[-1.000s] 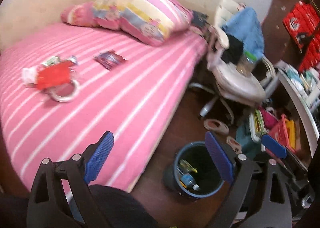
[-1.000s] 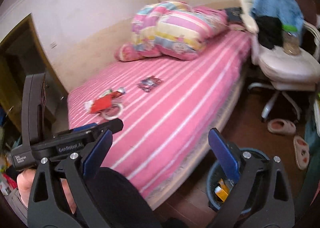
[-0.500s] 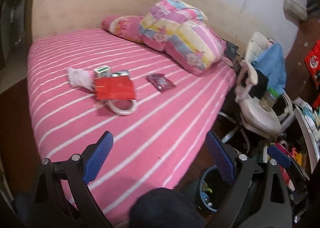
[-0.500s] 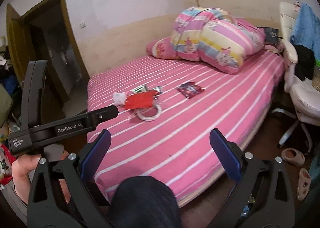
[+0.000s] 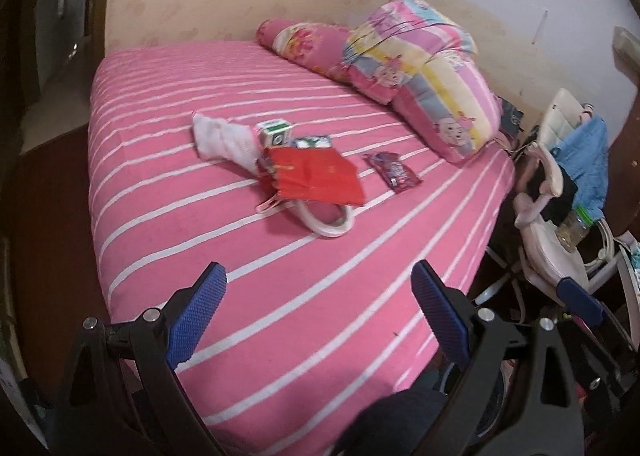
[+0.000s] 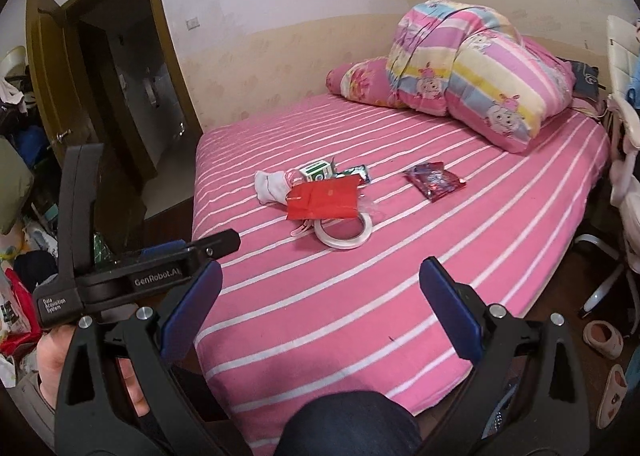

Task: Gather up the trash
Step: 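Return both tools toward the red bag and tape roll on the bed, then grasp the red paper bag with the right tool while the left tool grasps the white tape roll, then carry the red bag and tape roll toward the trash bin, then open both tools over the bin, dropping the red bag and tape roll, then swing both tools back toward the clear plastic bag and pink clip, then grasp the clear plastic bag with the right tool while the left tool grasps the pink clip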

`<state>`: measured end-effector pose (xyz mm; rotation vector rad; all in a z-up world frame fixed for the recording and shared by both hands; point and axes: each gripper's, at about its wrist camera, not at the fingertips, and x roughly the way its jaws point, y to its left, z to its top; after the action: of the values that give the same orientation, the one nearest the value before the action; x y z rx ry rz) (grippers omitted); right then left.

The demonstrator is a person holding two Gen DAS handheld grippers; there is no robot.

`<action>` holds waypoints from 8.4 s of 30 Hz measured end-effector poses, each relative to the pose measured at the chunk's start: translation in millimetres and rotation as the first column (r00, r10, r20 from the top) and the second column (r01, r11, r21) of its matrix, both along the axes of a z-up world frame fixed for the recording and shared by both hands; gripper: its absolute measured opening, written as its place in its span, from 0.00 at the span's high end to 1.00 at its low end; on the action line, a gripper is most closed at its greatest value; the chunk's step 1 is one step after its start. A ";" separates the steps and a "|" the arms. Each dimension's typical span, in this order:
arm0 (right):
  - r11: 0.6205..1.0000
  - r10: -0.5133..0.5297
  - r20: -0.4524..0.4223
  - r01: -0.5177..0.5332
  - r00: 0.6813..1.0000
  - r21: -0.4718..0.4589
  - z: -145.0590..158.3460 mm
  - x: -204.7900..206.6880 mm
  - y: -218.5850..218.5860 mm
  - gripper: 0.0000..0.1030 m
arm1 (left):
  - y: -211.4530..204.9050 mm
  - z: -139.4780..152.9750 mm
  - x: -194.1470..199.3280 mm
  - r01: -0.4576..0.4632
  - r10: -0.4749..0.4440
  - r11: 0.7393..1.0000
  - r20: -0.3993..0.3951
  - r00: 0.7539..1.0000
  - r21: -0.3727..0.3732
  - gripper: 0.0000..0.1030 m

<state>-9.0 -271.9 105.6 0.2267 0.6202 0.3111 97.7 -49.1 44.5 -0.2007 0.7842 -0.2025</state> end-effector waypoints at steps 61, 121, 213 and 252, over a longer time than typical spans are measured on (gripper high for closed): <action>0.593 -0.078 -0.110 0.135 0.991 0.793 -162.7 228.8 -100.6 0.95 | -28.2 -151.9 204.8 0.057 -0.103 0.981 -0.248 0.963 -0.185 0.84; 0.915 -0.016 0.168 -0.054 0.986 0.399 34.9 31.9 -65.3 0.96 | 4.3 75.3 -34.0 0.090 -0.055 0.980 0.190 0.980 -0.178 0.92; 0.955 0.237 -0.259 -0.274 0.936 -0.118 -103.6 129.8 76.0 0.06 | 69.5 -86.1 83.4 -0.026 -0.039 0.953 -0.208 0.977 -0.303 0.13; 0.996 0.085 -0.308 -0.085 0.948 0.011 -174.2 202.4 2.4 0.58 | -35.0 -154.7 200.3 0.221 -0.174 0.960 -0.250 0.952 0.173 0.95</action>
<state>193.4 -269.5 -68.6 0.2492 0.9412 0.3615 298.0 -84.2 -110.2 0.0466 1.0538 -0.2927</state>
